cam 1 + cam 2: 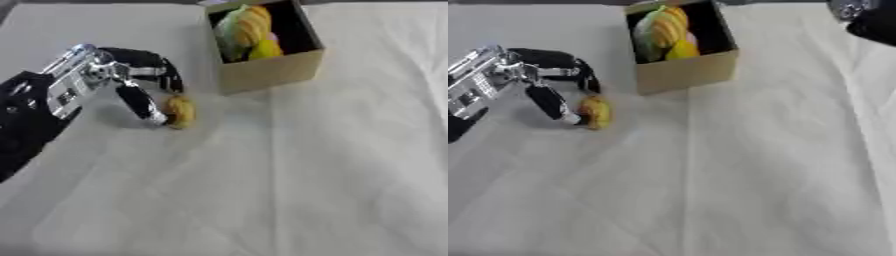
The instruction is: Pick up objects on the table and place them in the box.
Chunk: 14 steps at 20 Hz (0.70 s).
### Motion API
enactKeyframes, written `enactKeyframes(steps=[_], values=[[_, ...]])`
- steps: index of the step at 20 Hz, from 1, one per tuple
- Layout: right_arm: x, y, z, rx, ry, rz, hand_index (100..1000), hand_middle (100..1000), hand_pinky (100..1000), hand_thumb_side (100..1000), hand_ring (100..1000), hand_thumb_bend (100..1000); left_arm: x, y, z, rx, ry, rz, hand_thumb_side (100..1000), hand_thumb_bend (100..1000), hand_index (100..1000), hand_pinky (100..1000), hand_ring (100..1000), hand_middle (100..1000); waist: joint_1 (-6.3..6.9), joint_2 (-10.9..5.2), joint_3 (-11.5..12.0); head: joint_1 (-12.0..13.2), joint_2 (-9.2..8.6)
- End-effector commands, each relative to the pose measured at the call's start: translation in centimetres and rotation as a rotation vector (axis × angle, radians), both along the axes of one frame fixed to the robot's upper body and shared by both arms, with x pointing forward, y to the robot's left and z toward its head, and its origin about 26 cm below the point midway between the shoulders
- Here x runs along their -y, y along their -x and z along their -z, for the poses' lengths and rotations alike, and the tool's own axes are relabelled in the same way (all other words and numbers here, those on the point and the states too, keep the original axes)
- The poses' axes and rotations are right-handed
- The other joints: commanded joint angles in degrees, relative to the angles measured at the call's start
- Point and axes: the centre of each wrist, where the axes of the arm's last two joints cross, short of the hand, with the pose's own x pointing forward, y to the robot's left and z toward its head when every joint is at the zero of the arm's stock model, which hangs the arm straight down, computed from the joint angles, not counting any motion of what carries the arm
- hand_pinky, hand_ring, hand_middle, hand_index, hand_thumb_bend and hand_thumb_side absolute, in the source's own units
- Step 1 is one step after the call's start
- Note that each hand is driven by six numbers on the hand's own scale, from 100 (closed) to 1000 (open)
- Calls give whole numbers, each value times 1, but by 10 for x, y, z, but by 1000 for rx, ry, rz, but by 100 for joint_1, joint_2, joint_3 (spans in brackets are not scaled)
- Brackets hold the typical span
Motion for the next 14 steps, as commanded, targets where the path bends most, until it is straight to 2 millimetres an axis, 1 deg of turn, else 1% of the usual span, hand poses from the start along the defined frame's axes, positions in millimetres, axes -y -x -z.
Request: enactKeyframes(steps=[1,2,3,4,6,8,11,14], values=[[1,5,-12,37,-6,-5,739,595,879,520,702,100,-11,-5,1,18,-32,-24,416,331,785,755,691,684,-21,-112,-4,22,-51],[1,5,-12,36,-6,-5,739,596,879,520,702,100,-12,-6,3,14,-28,-24,411,263,757,750,673,656,-24,-111,-3,23,-51],[1,5,-11,36,-7,-5,739,596,879,519,702,100,-12,-7,4,9,-17,-20,408,234,735,750,666,647,-26,-110,-3,23,-50],[1,5,-11,36,-7,-4,739,596,879,519,702,100,-12,-7,5,5,-1,-15,397,186,699,749,654,628,-29,-108,-5,23,-49],[1,5,-11,35,-7,-2,739,596,879,518,703,100,-12,-5,2,7,37,-3,380,131,670,748,637,608,-33,-106,-11,20,-45],[2,4,-11,34,-6,3,739,596,879,518,703,100,-11,2,-9,33,80,21,362,100,660,749,629,598,-32,-106,-18,15,-34],[4,4,-11,35,-3,10,739,596,879,518,703,100,-10,20,-33,82,128,58,345,100,663,751,629,600,-18,-112,-26,2,-27],[4,4,-11,35,-2,11,739,596,879,518,703,100,-7,31,-43,86,141,63,345,100,663,751,629,600,-12,-112,-33,1,-28]])
